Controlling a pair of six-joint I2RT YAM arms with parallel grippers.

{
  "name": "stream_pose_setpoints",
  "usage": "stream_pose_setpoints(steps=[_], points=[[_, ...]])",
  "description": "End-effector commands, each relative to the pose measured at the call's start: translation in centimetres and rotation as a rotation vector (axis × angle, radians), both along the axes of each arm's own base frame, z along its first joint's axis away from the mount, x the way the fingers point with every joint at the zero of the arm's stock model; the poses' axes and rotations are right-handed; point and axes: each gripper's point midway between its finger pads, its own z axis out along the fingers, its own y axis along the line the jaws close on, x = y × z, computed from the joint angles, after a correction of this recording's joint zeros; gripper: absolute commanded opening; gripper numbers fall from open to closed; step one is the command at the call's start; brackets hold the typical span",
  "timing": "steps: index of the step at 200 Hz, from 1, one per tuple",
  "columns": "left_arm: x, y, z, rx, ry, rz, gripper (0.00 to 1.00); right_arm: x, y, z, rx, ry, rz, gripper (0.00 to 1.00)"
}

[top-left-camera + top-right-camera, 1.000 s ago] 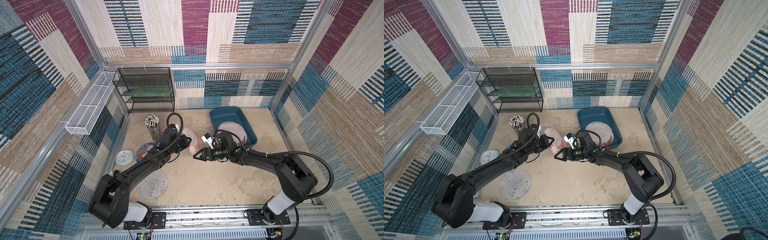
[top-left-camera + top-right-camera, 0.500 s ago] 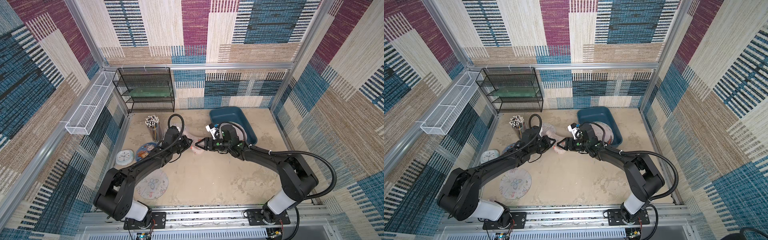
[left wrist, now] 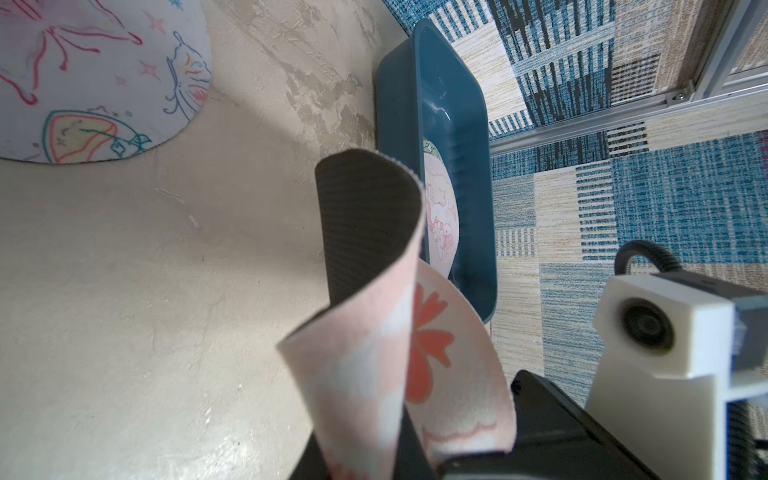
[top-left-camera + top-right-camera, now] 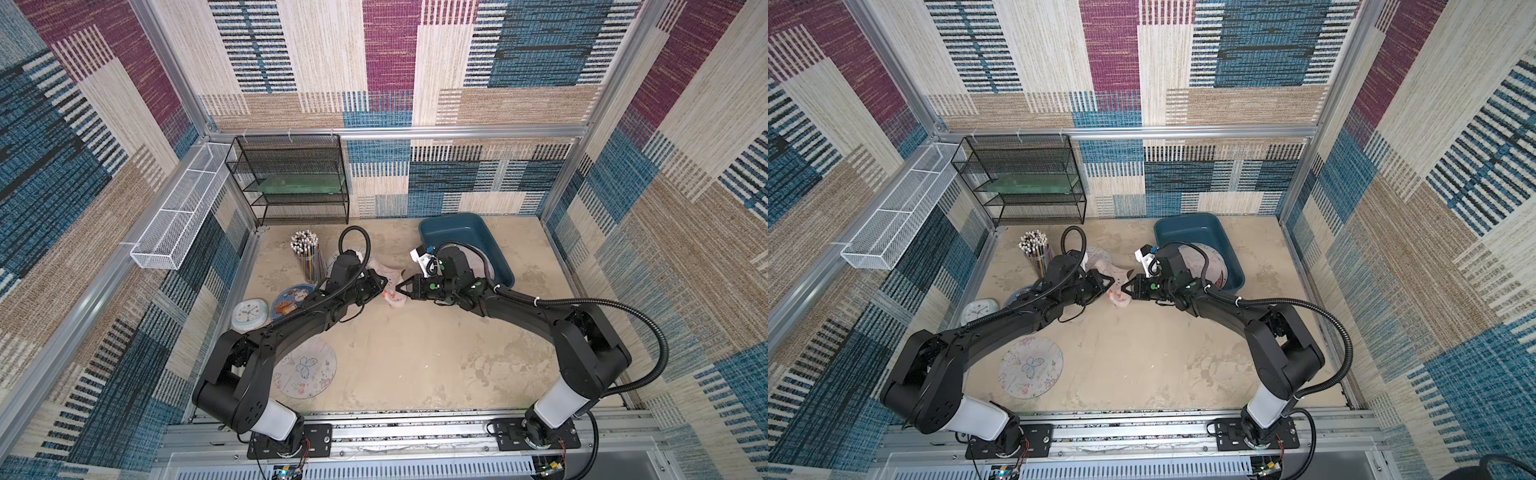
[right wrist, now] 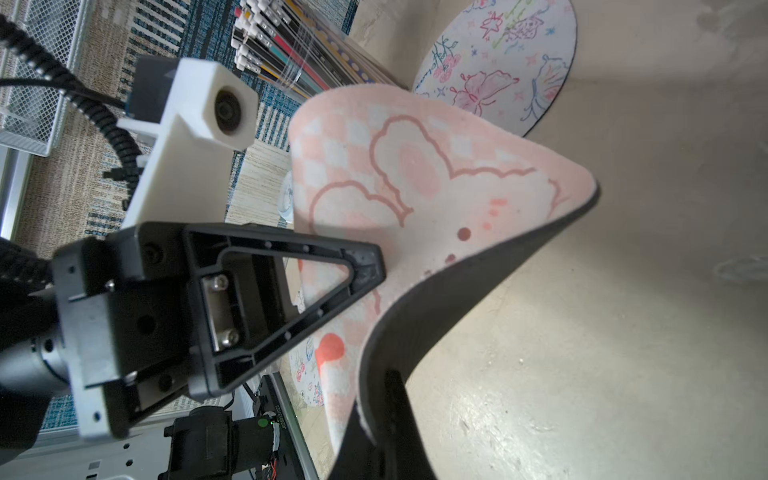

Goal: Put the coasters into the storage box
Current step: Pick up the coaster from the center of the board, then place the coaster in the storage box.

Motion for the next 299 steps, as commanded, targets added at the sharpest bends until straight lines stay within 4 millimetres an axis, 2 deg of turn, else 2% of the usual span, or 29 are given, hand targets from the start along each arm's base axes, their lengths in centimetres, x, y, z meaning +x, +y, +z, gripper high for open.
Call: stream_pose_setpoints(steps=[1,33,57,105,143,210,239,257,273,299], points=[[0.5,-1.0,1.5,0.001,-0.069,-0.062,0.65,2.3,-0.8,2.0,-0.027,-0.103,-0.031,0.0],[1.0,-1.1,1.6,0.019,-0.087,-0.086,0.82,4.9,-2.6,4.4,-0.049,-0.158,-0.086,0.0],[1.4,-0.8,1.9,0.03,-0.109,-0.082,0.99,7.0,-4.6,5.8,-0.069,-0.19,-0.139,0.0],[1.2,0.1,2.7,0.064,-0.167,-0.082,0.99,10.1,-8.8,7.0,-0.093,-0.219,-0.228,0.0],[0.9,-0.3,3.1,0.064,-0.2,-0.121,0.98,12.1,-11.5,7.9,-0.106,-0.244,-0.284,0.0],[0.5,-0.3,2.6,0.061,-0.202,-0.131,0.97,15.9,-15.3,8.4,-0.075,-0.26,-0.34,0.0],[0.3,-0.2,2.3,0.062,-0.195,-0.127,0.97,17.0,-16.0,8.5,-0.07,-0.268,-0.347,0.0],[0.3,-0.2,2.3,0.059,-0.199,-0.13,0.97,17.5,-16.2,8.2,-0.087,-0.271,-0.35,0.0],[0.4,-0.4,2.3,0.055,-0.202,-0.136,0.97,17.9,-16.6,7.1,-0.101,-0.252,-0.361,0.0],[0.5,-0.5,2.3,0.056,-0.202,-0.139,0.97,17.9,-18.7,2.5,-0.174,-0.143,-0.426,0.0]])
